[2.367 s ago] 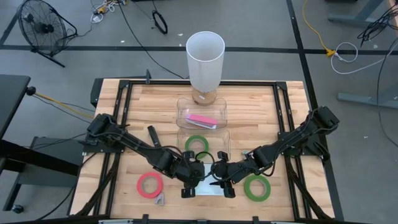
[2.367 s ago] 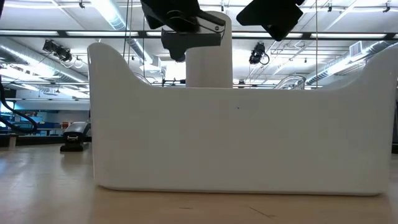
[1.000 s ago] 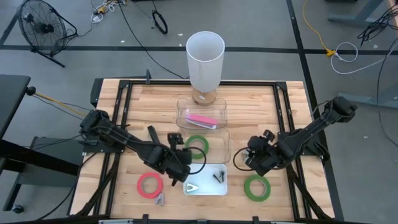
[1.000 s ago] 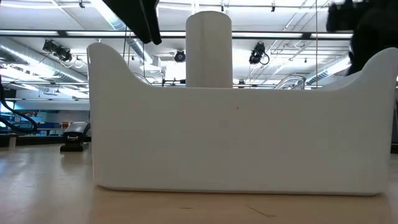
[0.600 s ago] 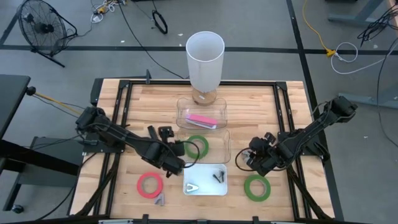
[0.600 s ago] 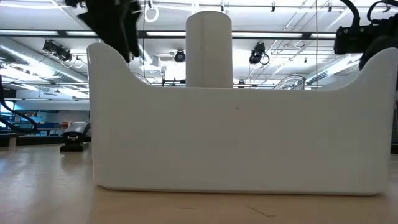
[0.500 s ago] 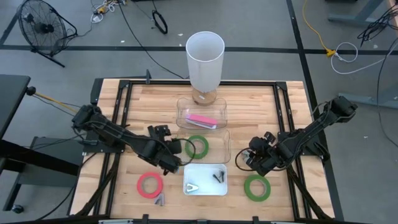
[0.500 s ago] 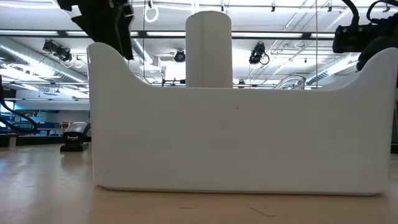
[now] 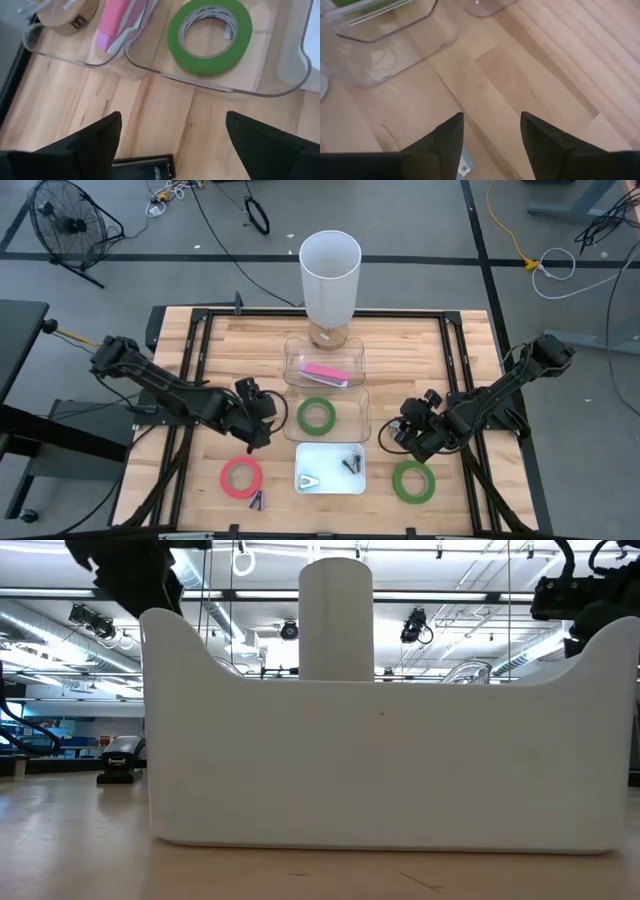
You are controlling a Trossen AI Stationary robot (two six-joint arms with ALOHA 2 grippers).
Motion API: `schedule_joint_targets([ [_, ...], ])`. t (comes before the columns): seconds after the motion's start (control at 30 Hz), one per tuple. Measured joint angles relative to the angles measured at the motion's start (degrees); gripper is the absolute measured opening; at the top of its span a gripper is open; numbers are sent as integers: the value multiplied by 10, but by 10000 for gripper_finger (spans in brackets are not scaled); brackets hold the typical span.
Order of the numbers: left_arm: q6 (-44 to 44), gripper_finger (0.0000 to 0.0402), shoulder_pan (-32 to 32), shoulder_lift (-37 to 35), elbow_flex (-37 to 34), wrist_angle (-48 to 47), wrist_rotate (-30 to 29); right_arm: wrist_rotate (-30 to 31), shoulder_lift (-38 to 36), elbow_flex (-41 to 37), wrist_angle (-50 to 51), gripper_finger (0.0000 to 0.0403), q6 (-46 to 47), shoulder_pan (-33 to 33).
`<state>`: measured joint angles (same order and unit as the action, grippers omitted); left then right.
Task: Pick and place Stapler, Stapler remover, tape
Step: Put the gray staple remover into the white bin
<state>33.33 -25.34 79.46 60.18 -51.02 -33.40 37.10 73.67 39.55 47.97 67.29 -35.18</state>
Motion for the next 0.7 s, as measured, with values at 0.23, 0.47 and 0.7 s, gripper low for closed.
schedule_joint_targets([
  [0.23,0,362,0,-2,-37,48,1,-23,0,-46,-64,196,21,4],
  [0.47,-20,362,2,-2,-41,55,0,-38,0,-110,-194,196,20,5],
  [0.7,-35,362,4,-2,-41,66,-5,-53,0,-142,-253,196,12,10],
])
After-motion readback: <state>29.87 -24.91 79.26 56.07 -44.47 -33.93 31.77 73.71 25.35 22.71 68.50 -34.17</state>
